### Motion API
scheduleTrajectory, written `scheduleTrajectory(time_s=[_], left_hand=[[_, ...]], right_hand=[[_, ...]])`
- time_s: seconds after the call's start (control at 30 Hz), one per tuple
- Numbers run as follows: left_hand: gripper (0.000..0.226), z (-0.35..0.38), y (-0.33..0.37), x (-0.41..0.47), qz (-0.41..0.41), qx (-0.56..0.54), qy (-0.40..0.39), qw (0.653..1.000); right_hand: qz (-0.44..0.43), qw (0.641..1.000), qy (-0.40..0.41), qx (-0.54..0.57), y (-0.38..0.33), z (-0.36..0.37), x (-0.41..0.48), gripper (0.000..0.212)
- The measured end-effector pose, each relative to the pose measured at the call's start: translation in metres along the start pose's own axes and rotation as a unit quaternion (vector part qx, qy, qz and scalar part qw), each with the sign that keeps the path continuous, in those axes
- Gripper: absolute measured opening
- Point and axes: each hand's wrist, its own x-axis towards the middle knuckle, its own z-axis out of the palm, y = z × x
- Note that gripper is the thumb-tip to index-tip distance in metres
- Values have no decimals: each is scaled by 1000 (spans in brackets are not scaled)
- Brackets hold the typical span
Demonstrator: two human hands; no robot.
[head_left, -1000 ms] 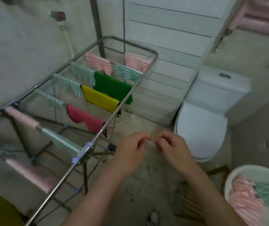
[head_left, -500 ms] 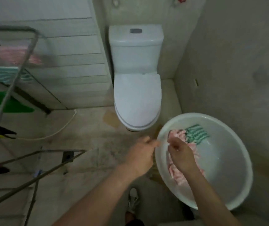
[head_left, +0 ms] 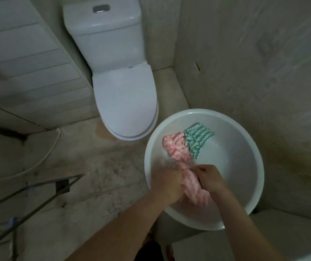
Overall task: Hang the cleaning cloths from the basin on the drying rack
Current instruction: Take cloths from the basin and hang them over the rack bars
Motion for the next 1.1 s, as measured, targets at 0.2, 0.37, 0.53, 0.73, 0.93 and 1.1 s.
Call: scheduleTrajectory(time_s=[0.2, 0.37, 0.53, 0.73, 0.93, 1.1], left_hand=[[29, -33, -5, -5, 38, -76, 59, 995], [25, -47, -13, -12, 36, -155, 173, 972], [17, -64, -3, -20, -44, -453, 135, 880], [20, -90, 6, -37, -194, -616, 135, 751], [35, -117, 8, -60, -158, -689, 112, 699], [58, -137, -6, -97, -58, -557, 162, 813]], right_hand=[[31, 996, 65, 51, 0, -15, 24, 14], [3, 995, 95, -38, -15, -2, 61, 51], [-31, 971, 225, -69, -25, 7, 66, 22], [-23, 940, 199, 277, -70, -12, 31, 14], [30, 792, 20, 609, -110, -20, -22, 20], [-5, 832, -40, 553, -152, 5, -69, 17]])
